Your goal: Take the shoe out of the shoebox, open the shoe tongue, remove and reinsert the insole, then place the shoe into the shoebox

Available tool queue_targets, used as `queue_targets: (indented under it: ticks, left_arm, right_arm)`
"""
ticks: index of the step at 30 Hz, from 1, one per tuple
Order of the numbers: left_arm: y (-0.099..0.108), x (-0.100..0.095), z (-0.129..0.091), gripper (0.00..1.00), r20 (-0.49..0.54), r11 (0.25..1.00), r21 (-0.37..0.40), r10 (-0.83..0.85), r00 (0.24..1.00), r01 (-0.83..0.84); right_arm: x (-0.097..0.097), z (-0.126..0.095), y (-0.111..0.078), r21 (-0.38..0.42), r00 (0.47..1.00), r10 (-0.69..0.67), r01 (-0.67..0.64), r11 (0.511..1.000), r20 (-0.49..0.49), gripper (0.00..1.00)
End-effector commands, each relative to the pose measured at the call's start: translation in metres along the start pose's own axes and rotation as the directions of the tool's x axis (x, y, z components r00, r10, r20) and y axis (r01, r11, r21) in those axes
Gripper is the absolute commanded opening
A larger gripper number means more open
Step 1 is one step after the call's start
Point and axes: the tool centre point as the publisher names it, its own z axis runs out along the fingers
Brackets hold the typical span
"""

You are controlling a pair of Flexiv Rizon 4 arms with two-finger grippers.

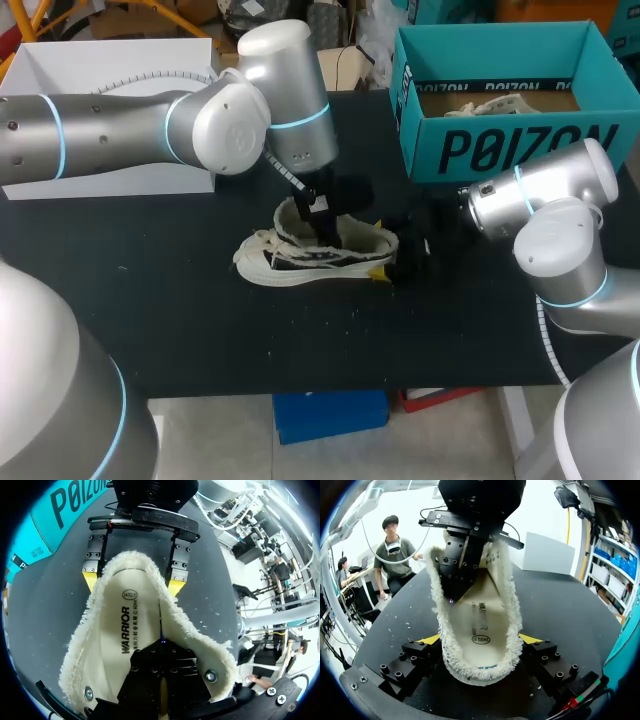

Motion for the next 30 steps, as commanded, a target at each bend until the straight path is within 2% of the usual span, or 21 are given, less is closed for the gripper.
queue_targets:
  ticks: [1,2,3,6,9,11,18,30]
  left_arm:
    - [-0.002,0.0,0.002,0.0,0.003,1.0,-0.003,0.003,1.0,-0.003]
    - [-0.002,-0.001,0.002,0.0,0.004,1.0,-0.003,0.01,1.0,-0.01]
    - [-0.003,-0.001,0.001,0.13,0.005,1.0,-0.003,0.015,1.0,-0.015]
    - [-0.004,-0.002,0.001,0.19,0.009,1.0,-0.001,0.029,1.0,-0.029]
    - [-0.005,-0.003,0.003,0.37,0.011,0.999,-0.005,0.04,0.999,-0.04]
    - [-0.005,-0.003,0.004,0.43,0.014,0.999,-0.008,0.043,0.999,-0.043]
    - [-0.001,-0.007,0.013,0.43,0.061,0.998,-0.054,0.025,0.998,-0.021]
    - [0.006,-0.013,0.008,0.44,0.271,0.991,-0.133,0.004,0.963,0.034]
  right_arm:
    - [0.0,0.002,0.0,0.002,1.0,0.002,-0.002,1.0,0.001,0.0]
    - [0.0,0.002,0.0,0.002,1.0,0.002,-0.002,1.0,0.001,0.0]
    - [0.0,0.002,0.0,0.002,1.0,0.002,-0.002,1.0,0.001,0.0]
    - [0.0,0.002,0.0,0.002,1.0,0.002,-0.002,1.0,0.001,0.0]
    - [0.0,0.002,0.0,0.002,1.0,0.002,-0.002,1.0,0.001,0.0]
    - [0.0,0.002,0.0,0.002,1.0,0.002,-0.002,1.0,0.001,0.0]
    - [0.0,0.002,0.0,0.002,1.0,0.002,-0.002,1.0,0.001,0.0]
    - [0.0,0.002,0.0,0.002,1.0,0.002,-0.002,1.0,0.001,0.0]
